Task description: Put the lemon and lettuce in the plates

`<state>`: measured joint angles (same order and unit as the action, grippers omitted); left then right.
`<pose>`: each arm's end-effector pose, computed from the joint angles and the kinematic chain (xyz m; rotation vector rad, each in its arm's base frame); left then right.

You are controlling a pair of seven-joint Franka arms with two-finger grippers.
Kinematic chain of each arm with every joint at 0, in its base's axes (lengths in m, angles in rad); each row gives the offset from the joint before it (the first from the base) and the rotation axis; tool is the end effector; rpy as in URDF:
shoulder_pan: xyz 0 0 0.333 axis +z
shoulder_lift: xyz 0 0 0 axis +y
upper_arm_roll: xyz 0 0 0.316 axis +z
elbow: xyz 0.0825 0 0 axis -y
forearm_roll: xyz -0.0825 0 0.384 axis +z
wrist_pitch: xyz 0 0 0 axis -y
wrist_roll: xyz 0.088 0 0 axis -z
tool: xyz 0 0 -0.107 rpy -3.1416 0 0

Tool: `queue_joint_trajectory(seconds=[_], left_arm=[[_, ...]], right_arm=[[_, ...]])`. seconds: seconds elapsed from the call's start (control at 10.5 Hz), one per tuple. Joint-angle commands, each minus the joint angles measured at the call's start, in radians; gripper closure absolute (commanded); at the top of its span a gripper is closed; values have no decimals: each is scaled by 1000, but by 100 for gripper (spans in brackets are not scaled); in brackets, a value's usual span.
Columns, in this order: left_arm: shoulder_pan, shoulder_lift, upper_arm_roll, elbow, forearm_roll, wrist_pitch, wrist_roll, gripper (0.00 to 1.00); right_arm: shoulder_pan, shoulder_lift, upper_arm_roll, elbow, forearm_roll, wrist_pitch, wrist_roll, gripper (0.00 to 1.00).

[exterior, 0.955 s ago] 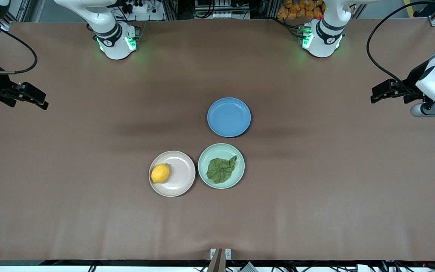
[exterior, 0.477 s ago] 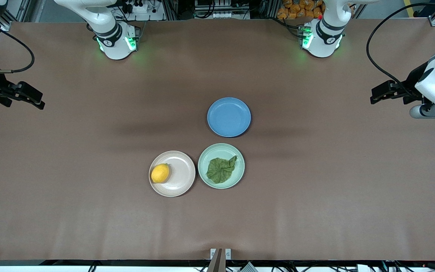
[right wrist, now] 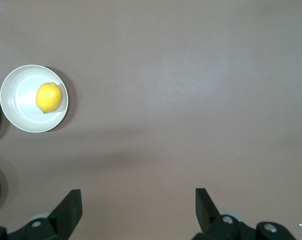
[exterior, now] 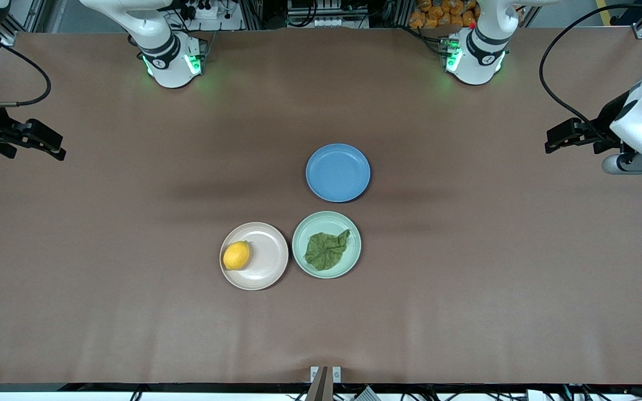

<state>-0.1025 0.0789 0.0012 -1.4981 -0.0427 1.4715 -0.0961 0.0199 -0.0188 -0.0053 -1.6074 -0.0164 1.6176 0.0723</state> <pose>0.5645 -0.0623 0.6061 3.1050 -0.0112 -0.1697 0.5530 0.0064 0.6218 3.1249 -0.0894 0.0464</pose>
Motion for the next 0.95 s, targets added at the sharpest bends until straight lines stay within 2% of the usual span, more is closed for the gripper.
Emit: queue_joint_trajectory(seconds=[0.0, 0.86], left_arm=[[-5, 2, 2, 12, 35, 3, 29, 0], [-8, 4, 0, 10, 50, 6, 16, 0]], right_arm=[[-5, 2, 4, 14, -11, -16, -14, 0], [-28, -6, 2, -2, -27, -7, -8, 0]])
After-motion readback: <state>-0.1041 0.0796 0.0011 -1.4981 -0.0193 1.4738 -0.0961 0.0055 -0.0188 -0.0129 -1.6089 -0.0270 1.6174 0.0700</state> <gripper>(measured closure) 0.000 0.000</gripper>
